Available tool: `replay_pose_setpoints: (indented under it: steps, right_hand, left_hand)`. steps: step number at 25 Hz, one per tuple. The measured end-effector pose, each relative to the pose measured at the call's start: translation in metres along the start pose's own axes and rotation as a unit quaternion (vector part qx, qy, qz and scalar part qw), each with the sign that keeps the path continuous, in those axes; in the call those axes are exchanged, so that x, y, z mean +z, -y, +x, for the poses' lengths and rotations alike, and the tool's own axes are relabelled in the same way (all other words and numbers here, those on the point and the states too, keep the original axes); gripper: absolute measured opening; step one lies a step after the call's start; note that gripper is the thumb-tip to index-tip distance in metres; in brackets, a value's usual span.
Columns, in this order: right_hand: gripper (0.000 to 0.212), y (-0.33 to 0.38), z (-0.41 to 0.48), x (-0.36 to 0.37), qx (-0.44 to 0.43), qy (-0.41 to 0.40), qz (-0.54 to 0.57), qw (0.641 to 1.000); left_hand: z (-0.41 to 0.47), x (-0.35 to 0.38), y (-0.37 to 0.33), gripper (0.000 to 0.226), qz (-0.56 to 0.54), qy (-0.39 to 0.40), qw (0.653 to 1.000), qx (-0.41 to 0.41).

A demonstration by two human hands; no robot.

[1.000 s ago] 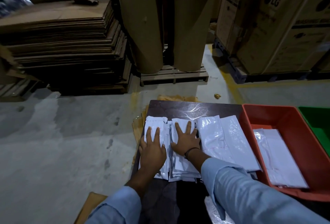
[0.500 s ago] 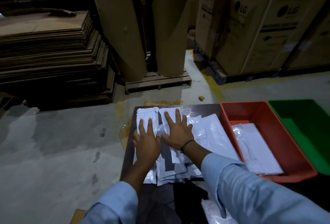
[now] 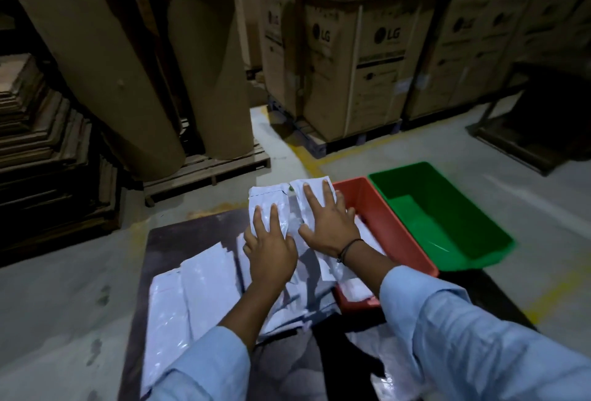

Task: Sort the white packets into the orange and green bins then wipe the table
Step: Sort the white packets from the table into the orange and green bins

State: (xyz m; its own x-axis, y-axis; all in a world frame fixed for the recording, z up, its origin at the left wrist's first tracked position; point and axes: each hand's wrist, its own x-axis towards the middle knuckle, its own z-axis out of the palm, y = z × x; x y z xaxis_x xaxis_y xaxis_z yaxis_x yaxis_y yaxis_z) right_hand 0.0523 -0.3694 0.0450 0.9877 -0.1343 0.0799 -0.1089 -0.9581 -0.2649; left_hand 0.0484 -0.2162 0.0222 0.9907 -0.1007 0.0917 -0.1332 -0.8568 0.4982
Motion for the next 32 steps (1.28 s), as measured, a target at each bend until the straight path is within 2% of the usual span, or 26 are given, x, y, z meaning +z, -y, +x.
replay_pose_setpoints:
  steps: [3, 10, 16, 20, 25, 29, 32]
  right_hand:
    - [0.094, -0.065, -0.004, -0.015, 0.018, -0.002, -0.008, 1.000]
    - [0.089, -0.229, -0.007, -0.048, 0.029, 0.001, 0.006, 1.000]
    - [0.094, -0.345, -0.002, -0.056, 0.015, 0.077, -0.040, 0.996]
    - [0.092, -0.368, 0.012, -0.039, -0.019, 0.142, -0.057, 0.988]
    - [0.093, -0.367, 0.032, -0.004, 0.008, 0.200, -0.035, 0.979]
    - [0.093, -0.373, 0.048, 0.018, 0.015, 0.213, -0.043, 0.976]
    - [0.086, -0.378, 0.055, 0.035, 0.001, 0.204, -0.089, 0.975]
  left_hand:
    - [-0.001, 0.029, -0.053, 0.066, -0.009, 0.013, 1.000, 0.009]
    - [-0.005, 0.117, -0.194, 0.066, -0.015, 0.037, 0.999, -0.030]
    - [-0.014, 0.176, -0.279, 0.070, -0.014, 0.050, 0.997, -0.059]
    - [-0.014, 0.192, -0.301, 0.071, 0.024, 0.042, 0.997, -0.056]
    - [-0.007, 0.200, -0.309, 0.074, 0.059, 0.036, 0.996, -0.063]
    - [-0.003, 0.205, -0.309, 0.077, 0.073, 0.028, 0.995, -0.067]
    - [-0.004, 0.207, -0.310, 0.078, 0.078, 0.020, 0.994, -0.067]
